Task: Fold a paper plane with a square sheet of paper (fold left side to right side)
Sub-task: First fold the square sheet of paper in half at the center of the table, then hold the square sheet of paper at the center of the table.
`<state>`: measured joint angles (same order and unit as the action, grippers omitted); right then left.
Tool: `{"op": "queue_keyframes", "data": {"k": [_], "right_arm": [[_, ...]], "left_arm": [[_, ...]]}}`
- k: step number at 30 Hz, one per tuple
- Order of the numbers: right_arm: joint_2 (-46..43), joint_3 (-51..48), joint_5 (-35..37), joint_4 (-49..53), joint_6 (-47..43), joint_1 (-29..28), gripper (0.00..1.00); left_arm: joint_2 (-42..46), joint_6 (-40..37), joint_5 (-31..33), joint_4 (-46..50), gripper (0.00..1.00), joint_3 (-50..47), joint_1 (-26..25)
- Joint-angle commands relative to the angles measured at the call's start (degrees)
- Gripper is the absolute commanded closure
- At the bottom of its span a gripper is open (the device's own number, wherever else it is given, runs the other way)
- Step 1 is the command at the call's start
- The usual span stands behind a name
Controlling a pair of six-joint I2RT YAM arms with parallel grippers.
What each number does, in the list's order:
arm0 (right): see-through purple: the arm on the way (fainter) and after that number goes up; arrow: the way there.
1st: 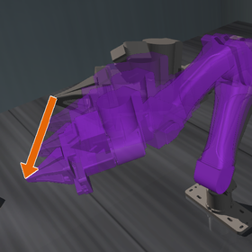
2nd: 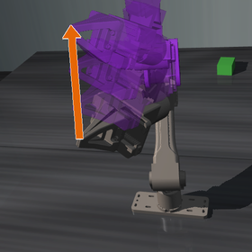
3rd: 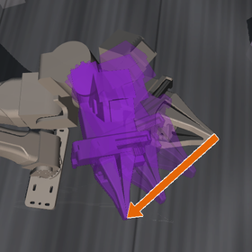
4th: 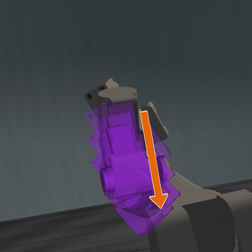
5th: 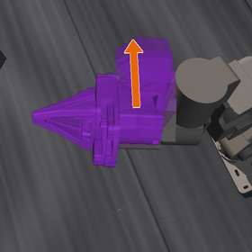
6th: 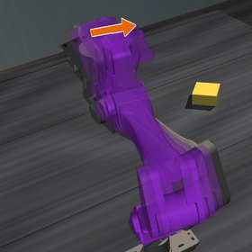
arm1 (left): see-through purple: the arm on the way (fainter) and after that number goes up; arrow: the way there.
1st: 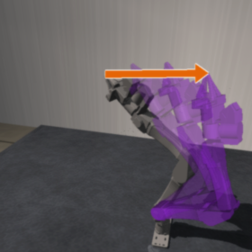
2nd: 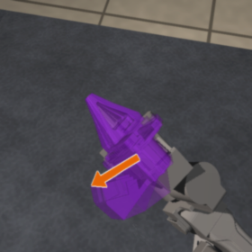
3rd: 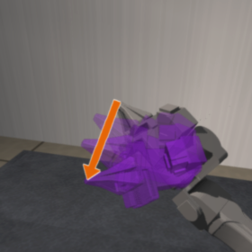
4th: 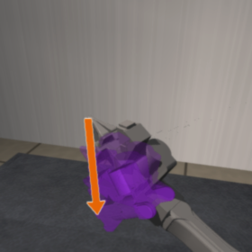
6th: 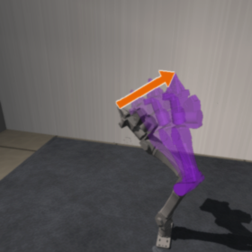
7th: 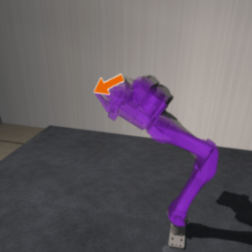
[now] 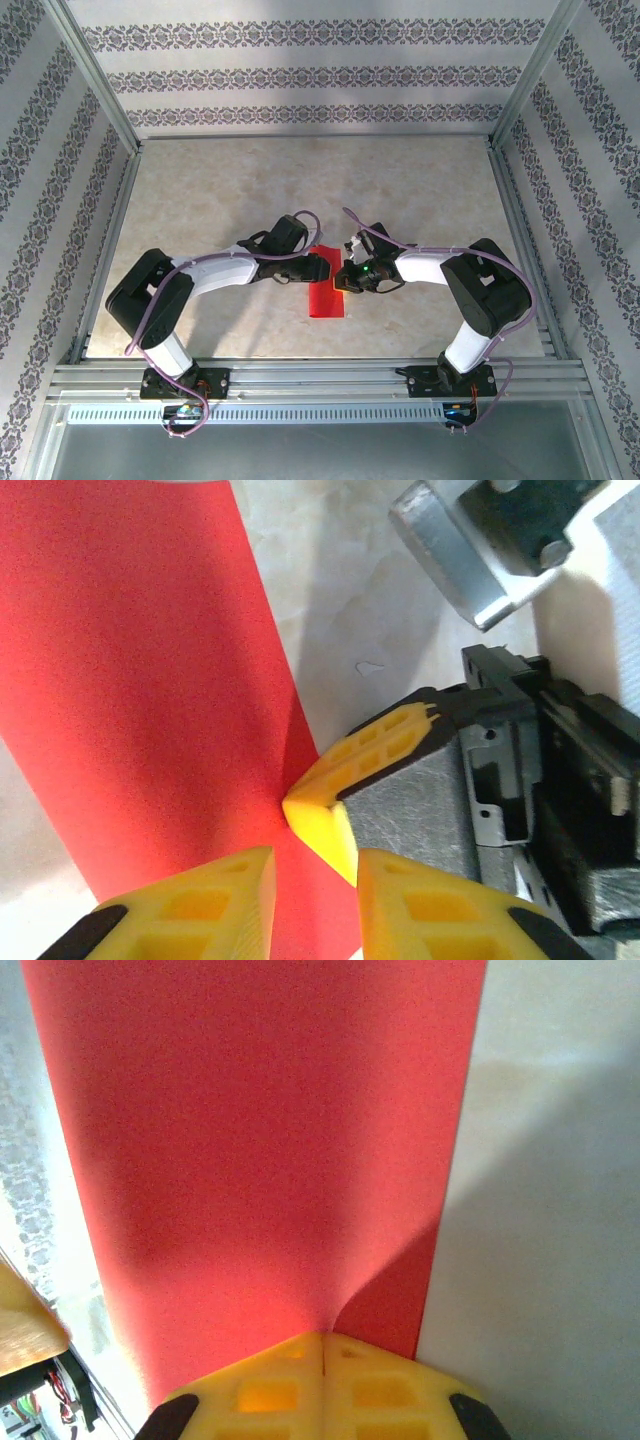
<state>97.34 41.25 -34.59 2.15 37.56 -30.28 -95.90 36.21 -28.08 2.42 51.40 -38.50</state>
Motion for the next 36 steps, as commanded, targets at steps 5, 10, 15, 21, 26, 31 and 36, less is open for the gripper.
{"op": "queue_keyframes", "data": {"k": [5,10,15,21,26,31,36], "right_arm": [[2.7,-0.9,6.7,6.1,-1.4,-0.5,1.0],[2.8,-1.0,6.9,6.6,-2.0,-0.3,1.0],[3.8,-1.3,7.1,7.4,-3.0,0.1,1.0],[4.4,-1.9,7.1,7.4,-3.4,0.5,1.0],[4.5,-2.0,7.4,7.4,-3.5,0.6,1.0],[4.4,-2.1,7.2,7.4,-3.5,0.6,1.0],[4.0,-1.9,7.0,7.3,-3.4,0.6,1.0]], "left_arm": [[-2.7,0.2,0.6,-4.9,0.75,-3.3,1.1],[-3.2,0.3,1.1,-7.5,0.76,-6.0,1.9],[-3.6,0.2,0.7,-10.5,0.78,-9.0,3.0],[-3.6,-0.1,0.9,-12.3,0.79,-11.8,4.1],[-2.5,-0.9,1.4,-11.5,0.79,-13.4,5.4],[0.0,-1.9,1.1,-10.8,0.8,-15.2,7.6],[4.3,-3.9,0.7,-8.8,0.82,-14.6,8.0]]}}
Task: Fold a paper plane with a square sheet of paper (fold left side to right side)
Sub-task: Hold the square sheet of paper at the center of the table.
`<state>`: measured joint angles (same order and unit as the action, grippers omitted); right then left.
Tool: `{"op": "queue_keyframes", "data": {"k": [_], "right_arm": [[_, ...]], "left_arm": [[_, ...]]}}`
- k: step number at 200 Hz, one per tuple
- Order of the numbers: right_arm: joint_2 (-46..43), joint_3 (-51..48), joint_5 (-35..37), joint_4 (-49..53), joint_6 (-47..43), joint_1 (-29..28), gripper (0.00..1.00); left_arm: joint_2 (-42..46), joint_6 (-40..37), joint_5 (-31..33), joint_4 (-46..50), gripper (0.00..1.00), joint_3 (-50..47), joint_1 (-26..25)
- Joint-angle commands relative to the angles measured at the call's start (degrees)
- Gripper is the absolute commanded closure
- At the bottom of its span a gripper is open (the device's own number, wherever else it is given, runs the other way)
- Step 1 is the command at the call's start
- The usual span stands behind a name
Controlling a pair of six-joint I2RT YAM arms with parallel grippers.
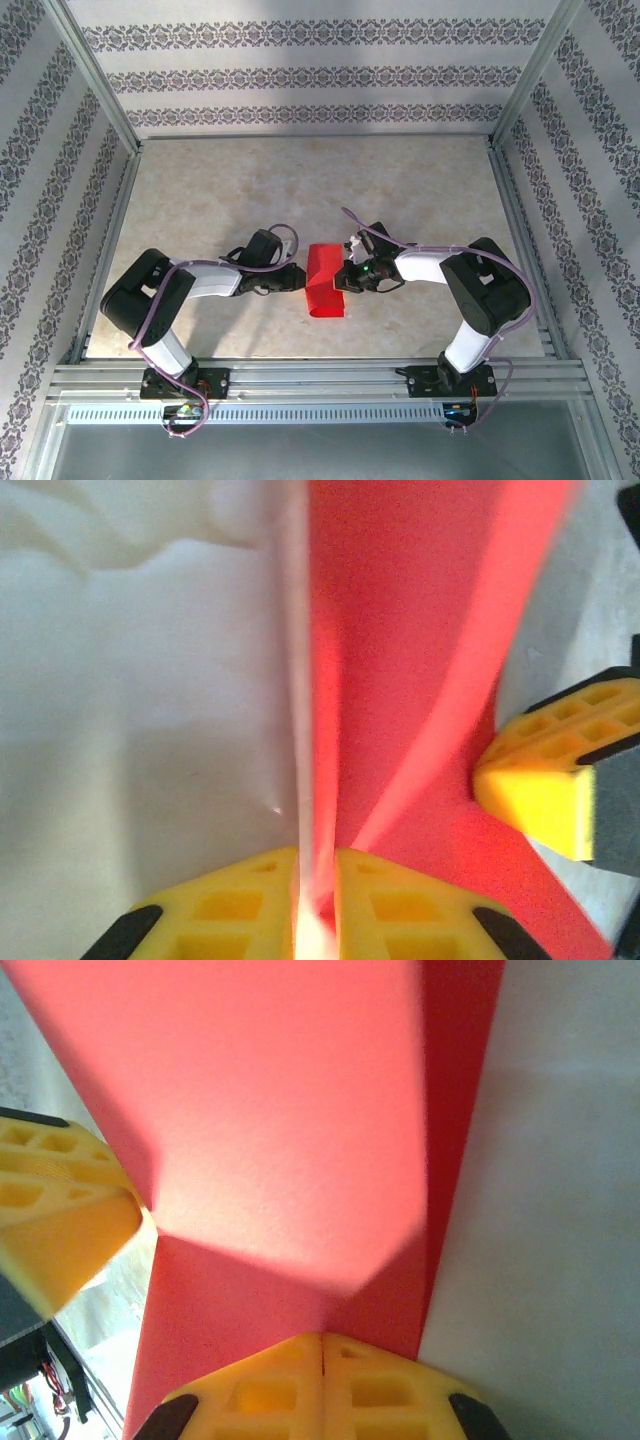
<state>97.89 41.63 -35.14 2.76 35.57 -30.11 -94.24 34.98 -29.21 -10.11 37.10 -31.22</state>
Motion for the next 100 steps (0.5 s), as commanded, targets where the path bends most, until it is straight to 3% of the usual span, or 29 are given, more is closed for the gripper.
{"op": "queue_keyframes", "data": {"k": [1,45,100], "right_arm": [[3.4,-2.3,7.6,6.7,-1.5,0.4,1.0],[3.3,-2.3,7.7,6.7,-1.1,0.3,1.0],[3.9,-2.1,7.8,6.3,-0.9,0.0,1.0]], "left_arm": [[3.6,-2.9,1.5,3.8,0.83,0.0,0.8],[5.4,-3.7,-1.9,3.4,0.84,3.0,-0.6],[-1.6,-3.4,-3.6,1.3,0.85,6.6,-3.8]]}}
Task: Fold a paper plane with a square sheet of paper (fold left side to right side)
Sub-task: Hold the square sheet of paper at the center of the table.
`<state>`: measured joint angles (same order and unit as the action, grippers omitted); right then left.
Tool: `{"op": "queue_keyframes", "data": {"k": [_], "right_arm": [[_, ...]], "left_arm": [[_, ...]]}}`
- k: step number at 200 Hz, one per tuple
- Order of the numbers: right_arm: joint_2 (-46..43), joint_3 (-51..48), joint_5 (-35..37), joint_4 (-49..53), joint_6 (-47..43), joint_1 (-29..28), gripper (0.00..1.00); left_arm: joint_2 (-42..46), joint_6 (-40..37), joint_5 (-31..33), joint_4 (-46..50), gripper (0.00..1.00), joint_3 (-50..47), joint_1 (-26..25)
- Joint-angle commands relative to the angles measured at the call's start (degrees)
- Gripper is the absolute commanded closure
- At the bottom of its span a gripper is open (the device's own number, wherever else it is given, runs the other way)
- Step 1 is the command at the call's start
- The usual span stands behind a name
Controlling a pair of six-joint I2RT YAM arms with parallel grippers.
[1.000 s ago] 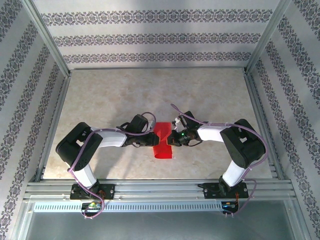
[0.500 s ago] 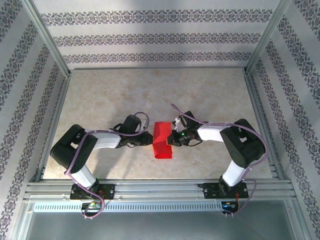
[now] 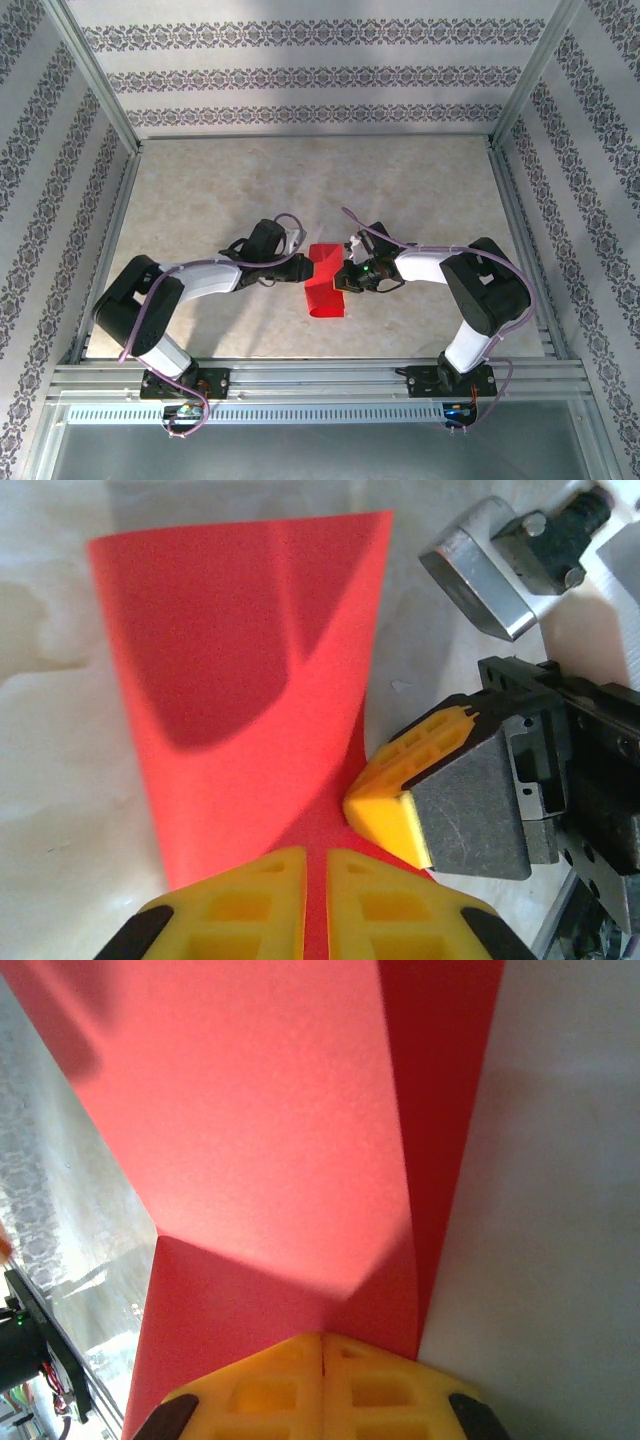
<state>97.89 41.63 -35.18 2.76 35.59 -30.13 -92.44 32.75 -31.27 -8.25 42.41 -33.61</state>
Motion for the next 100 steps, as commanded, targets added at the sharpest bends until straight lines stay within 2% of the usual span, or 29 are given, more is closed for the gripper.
{"op": "queue_keyframes", "data": {"k": [1,43,100], "right_arm": [[3.9,-2.1,7.8,6.3,-1.0,0.0,1.0],[4.5,-1.8,7.8,6.2,-0.9,-0.3,1.0],[4.5,-1.6,7.6,6.3,-0.9,-0.5,1.0]], "left_arm": [[-3.4,-1.2,-1.6,-0.6,0.86,1.4,-1.5],[-7.9,-0.5,-0.6,-2.6,0.87,1.6,-2.7],[-8.8,-0.9,0.6,-1.9,0.87,0.2,-2.8]]}}
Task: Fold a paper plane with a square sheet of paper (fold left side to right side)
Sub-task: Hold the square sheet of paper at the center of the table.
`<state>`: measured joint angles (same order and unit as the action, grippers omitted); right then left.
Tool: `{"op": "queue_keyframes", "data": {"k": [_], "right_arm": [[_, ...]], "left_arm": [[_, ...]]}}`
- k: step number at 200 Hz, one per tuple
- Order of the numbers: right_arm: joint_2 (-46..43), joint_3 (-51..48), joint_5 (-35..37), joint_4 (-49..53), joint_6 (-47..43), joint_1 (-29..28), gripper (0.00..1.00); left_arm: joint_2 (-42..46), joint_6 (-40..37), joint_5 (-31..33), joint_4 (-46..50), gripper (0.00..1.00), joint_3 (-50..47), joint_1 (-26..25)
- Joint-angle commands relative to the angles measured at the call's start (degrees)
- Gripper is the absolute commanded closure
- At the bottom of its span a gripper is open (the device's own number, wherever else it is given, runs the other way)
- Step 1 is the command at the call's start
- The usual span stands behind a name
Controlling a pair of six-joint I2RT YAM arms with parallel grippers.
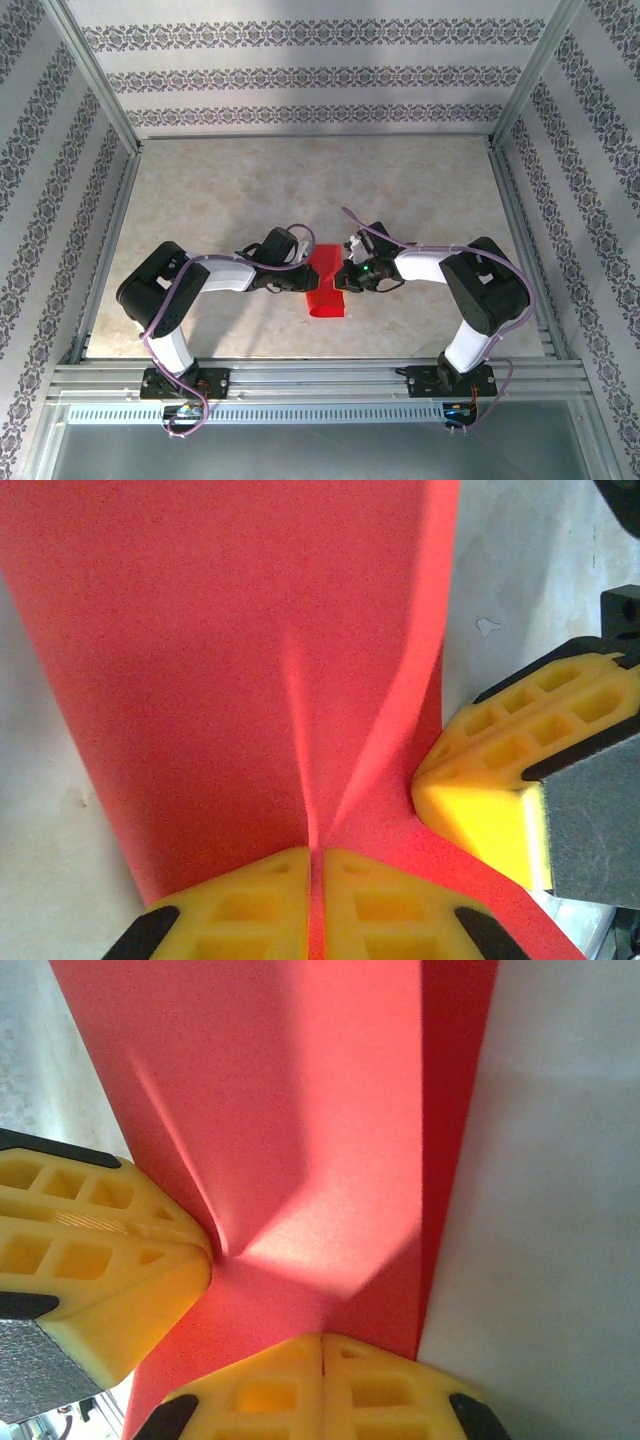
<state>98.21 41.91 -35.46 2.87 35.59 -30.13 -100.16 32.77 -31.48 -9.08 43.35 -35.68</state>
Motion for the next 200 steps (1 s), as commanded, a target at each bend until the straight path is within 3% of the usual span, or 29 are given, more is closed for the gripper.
{"op": "queue_keyframes", "data": {"k": [1,114,200], "right_arm": [[4.2,-1.9,7.9,6.2,-0.9,-0.5,1.0],[-4.0,2.2,1.9,-0.3,2.1,-0.2,1.0],[4.2,8.1,-0.3,-6.8,4.4,-1.4,1.0]], "left_arm": [[-1.1,-1.0,0.8,-1.0,0.87,-0.8,-0.7],[-1.8,-2.6,2.6,2.1,0.88,-0.1,-1.0],[-2.1,-2.6,2.6,2.4,0.88,0.2,-1.4]]}}
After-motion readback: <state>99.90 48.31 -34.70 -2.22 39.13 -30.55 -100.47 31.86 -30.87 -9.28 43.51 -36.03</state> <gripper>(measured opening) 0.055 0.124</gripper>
